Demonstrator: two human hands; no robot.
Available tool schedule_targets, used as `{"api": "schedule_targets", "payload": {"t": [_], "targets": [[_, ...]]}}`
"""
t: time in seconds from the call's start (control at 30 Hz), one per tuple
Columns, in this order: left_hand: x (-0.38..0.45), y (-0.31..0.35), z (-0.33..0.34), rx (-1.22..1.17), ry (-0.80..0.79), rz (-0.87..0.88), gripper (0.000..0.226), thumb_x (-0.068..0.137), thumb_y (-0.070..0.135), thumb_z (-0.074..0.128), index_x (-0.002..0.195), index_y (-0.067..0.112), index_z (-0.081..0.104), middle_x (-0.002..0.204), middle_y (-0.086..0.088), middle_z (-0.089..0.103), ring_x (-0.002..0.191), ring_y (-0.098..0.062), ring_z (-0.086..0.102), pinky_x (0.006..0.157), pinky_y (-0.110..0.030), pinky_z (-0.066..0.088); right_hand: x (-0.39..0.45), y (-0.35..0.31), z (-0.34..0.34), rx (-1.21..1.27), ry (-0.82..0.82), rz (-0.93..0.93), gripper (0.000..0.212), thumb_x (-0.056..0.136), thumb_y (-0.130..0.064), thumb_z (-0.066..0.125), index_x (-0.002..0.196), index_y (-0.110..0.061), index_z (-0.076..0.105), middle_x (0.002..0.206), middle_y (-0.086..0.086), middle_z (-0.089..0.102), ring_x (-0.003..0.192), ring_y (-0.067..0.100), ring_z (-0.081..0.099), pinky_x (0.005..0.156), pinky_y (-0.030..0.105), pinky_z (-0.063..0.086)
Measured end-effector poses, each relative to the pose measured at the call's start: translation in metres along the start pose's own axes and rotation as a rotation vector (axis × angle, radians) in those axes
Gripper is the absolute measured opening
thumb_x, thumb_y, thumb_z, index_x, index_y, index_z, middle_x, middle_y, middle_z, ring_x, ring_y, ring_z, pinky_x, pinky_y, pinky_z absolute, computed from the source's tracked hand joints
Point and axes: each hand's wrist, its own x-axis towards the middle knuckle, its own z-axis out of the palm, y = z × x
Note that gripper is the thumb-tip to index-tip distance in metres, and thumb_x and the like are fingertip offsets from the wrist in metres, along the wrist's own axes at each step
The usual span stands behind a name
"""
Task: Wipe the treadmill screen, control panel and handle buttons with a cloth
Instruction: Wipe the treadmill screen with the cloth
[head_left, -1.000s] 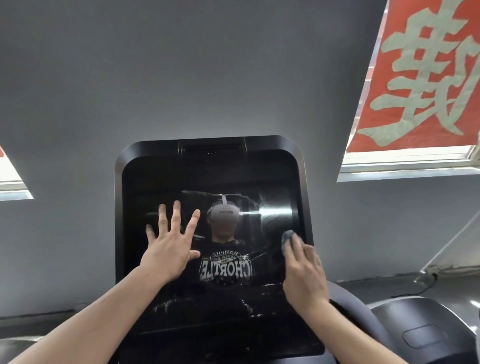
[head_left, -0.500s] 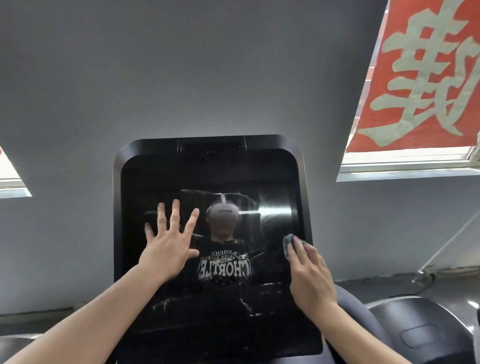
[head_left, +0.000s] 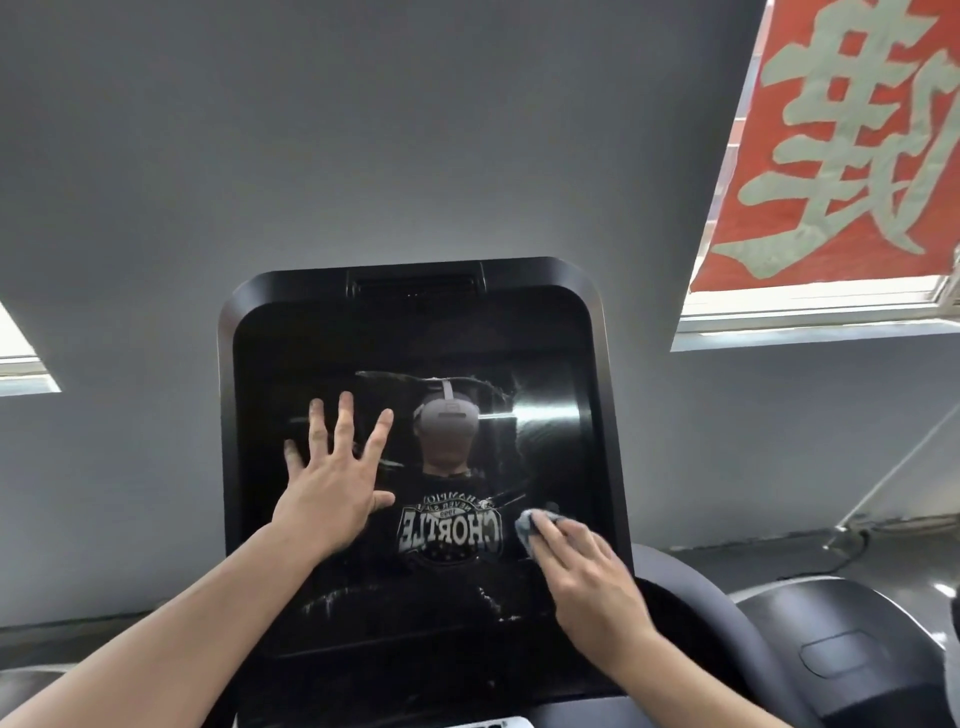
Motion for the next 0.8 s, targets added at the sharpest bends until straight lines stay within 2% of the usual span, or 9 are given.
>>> {"api": "schedule_targets", "payload": {"t": [0.13, 0.27, 0.3, 0.37, 0.43, 0.53, 0.6, 0.73, 0.8], "targets": [[0.0, 0.0, 0.0, 0.004, 0.002, 0.0, 0.107, 0.098, 0.063, 0.053, 0.159, 0.034, -0.03, 0.163, -0.016, -0.041, 0.149, -0.048, -0.036, 0.122, -0.071, 0.016, -0.002, 0.024, -0.002, 0.03, 0.124, 0.394, 0.06, 0.078, 0.001, 0.047, 0.133, 0.0, 0.069, 0.143, 0.012, 0.065, 0.105, 0.034, 0.059, 0.086, 0.048, 0.057], [0.0, 0.0, 0.001, 0.004, 0.005, 0.002, 0.107, 0.098, 0.064, 0.052, 0.158, 0.035, -0.031, 0.162, -0.016, -0.042, 0.149, -0.047, -0.036, 0.122, -0.071, 0.016, -0.018, -0.01, 0.009, -0.022, 0.055, 0.093, 0.057, 0.082, -0.002, 0.045, 0.133, 0.001, 0.069, 0.141, 0.016, 0.065, 0.097, 0.032, 0.062, 0.082, 0.045, 0.06], [0.0, 0.0, 0.0, 0.011, 0.006, 0.001, 0.107, 0.098, 0.065, 0.051, 0.157, 0.035, -0.032, 0.162, -0.016, -0.042, 0.149, -0.047, -0.036, 0.122, -0.071, 0.016, -0.018, -0.001, 0.006, 0.0, 0.056, 0.1, 0.056, 0.083, -0.003, 0.044, 0.133, -0.001, 0.07, 0.142, 0.012, 0.066, 0.098, 0.031, 0.061, 0.083, 0.045, 0.06], [0.0, 0.001, -0.001, 0.02, 0.006, 0.002, 0.106, 0.099, 0.065, 0.05, 0.155, 0.034, -0.034, 0.162, -0.017, -0.042, 0.149, -0.048, -0.035, 0.122, -0.071, 0.016, -0.016, 0.024, 0.002, 0.038, 0.075, 0.306, 0.058, 0.084, 0.001, 0.042, 0.135, -0.002, 0.069, 0.144, 0.008, 0.064, 0.099, 0.03, 0.057, 0.084, 0.048, 0.059], [0.0, 0.001, -0.002, 0.025, 0.004, 0.001, 0.106, 0.099, 0.065, 0.05, 0.155, 0.034, -0.034, 0.162, -0.018, -0.041, 0.149, -0.049, -0.035, 0.122, -0.071, 0.016, -0.017, 0.021, 0.007, 0.029, 0.114, 0.425, 0.062, 0.083, 0.005, 0.04, 0.141, 0.002, 0.063, 0.147, 0.014, 0.061, 0.104, 0.035, 0.058, 0.088, 0.051, 0.058], [0.0, 0.001, -0.001, 0.019, 0.004, 0.001, 0.106, 0.099, 0.064, 0.051, 0.155, 0.033, -0.034, 0.162, -0.018, -0.042, 0.149, -0.048, -0.035, 0.122, -0.071, 0.016, -0.026, -0.022, 0.025, 0.009, 0.055, 0.177, 0.062, 0.082, -0.001, 0.039, 0.138, 0.0, 0.066, 0.147, 0.019, 0.061, 0.11, 0.037, 0.068, 0.091, 0.048, 0.06], [0.0, 0.001, 0.0, 0.02, 0.009, 0.0, 0.106, 0.099, 0.065, 0.051, 0.156, 0.033, -0.034, 0.162, -0.017, -0.042, 0.149, -0.048, -0.035, 0.122, -0.071, 0.016, -0.028, -0.013, 0.02, 0.032, 0.038, 0.078, 0.057, 0.084, -0.003, 0.043, 0.135, -0.003, 0.069, 0.146, 0.014, 0.062, 0.11, 0.034, 0.069, 0.089, 0.045, 0.06], [0.0, 0.001, -0.002, 0.012, 0.0, -0.002, 0.106, 0.099, 0.063, 0.052, 0.156, 0.035, -0.033, 0.163, -0.017, -0.041, 0.15, -0.048, -0.034, 0.122, -0.071, 0.015, -0.018, 0.009, 0.01, 0.059, 0.078, 0.426, 0.066, 0.084, -0.001, 0.034, 0.146, 0.004, 0.057, 0.152, 0.019, 0.056, 0.127, 0.039, 0.06, 0.102, 0.051, 0.056], [-0.001, 0.001, -0.001, 0.006, 0.002, 0.002, 0.106, 0.099, 0.062, 0.053, 0.157, 0.035, -0.032, 0.163, -0.016, -0.041, 0.15, -0.048, -0.034, 0.122, -0.071, 0.015, -0.02, -0.017, 0.016, 0.03, 0.014, 0.364, 0.069, 0.083, -0.002, 0.032, 0.149, 0.004, 0.052, 0.154, 0.022, 0.052, 0.133, 0.039, 0.058, 0.106, 0.049, 0.054]]}}
